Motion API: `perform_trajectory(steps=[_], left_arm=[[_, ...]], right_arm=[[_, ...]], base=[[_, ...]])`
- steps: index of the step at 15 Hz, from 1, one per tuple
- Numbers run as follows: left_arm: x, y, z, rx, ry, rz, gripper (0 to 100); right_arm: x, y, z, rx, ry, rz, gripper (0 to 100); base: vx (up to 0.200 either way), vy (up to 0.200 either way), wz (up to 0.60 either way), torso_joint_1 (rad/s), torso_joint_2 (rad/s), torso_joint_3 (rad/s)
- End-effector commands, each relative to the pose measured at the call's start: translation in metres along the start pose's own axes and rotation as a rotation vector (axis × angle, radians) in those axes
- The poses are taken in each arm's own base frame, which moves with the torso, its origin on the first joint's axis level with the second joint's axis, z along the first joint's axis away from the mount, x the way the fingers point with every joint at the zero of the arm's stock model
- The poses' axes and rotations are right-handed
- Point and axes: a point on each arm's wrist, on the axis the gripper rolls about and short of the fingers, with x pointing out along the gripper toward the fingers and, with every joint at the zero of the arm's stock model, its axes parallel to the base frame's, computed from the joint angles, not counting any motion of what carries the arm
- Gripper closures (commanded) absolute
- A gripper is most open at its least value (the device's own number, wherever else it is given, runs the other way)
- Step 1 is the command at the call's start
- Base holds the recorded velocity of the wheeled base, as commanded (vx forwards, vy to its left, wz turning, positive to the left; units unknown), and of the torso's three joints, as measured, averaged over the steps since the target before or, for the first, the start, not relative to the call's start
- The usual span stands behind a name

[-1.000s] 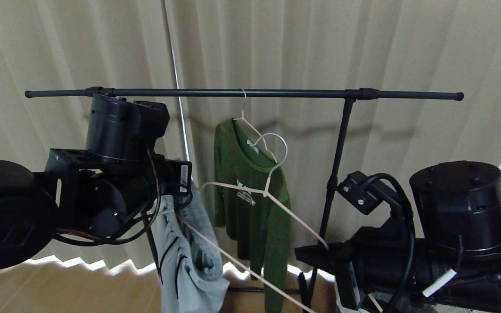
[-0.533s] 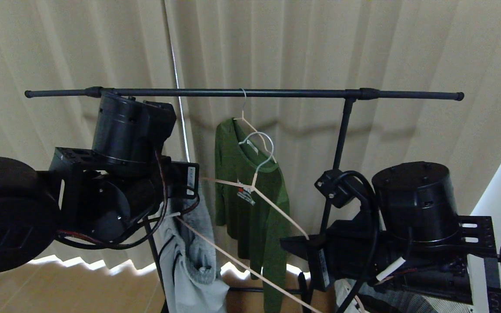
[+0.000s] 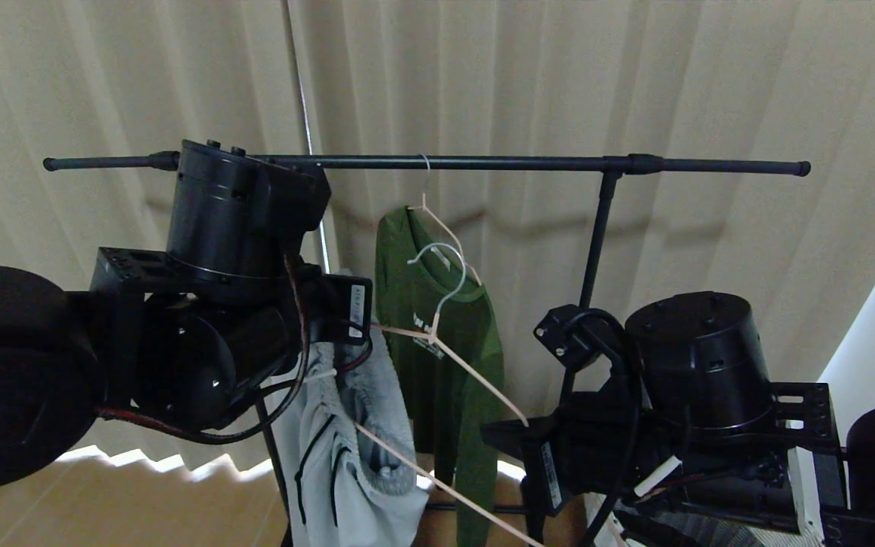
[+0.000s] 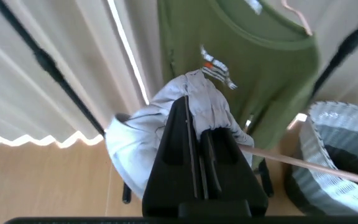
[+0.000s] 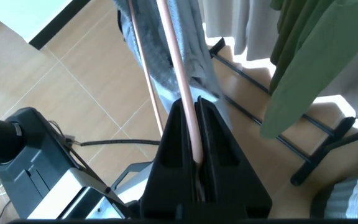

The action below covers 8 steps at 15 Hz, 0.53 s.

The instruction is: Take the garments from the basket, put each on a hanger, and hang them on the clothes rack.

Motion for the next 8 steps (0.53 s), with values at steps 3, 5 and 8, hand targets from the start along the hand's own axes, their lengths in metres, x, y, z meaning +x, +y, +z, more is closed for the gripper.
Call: perform_trajectory(steps=[3,5,8], left_arm=[[-0.012,-0.014,0.000,0.019,-0.011,-0.068,100],[-0.021,-0.023,-0.003,0.024,-0.015,-0.110,100],[-0.036,-0.031,-0.002,0.001,-0.032,-0.165,100]], right_arm=[[-0.002,0.004,-0.001,-0.006,-0.010,0.017,100],[-0.001,0.008,0.001,-0.016,-0.044,0.039,100],[-0.001,0.009,0.001,-0.018,-0.047,0.041,100]], base=[[0.000,0.000,0.00,0.000,0.00,0.000],[0.000,0.000,0.00,0.000,0.00,0.000],[0.000,0.000,0.00,0.000,0.00,0.000]])
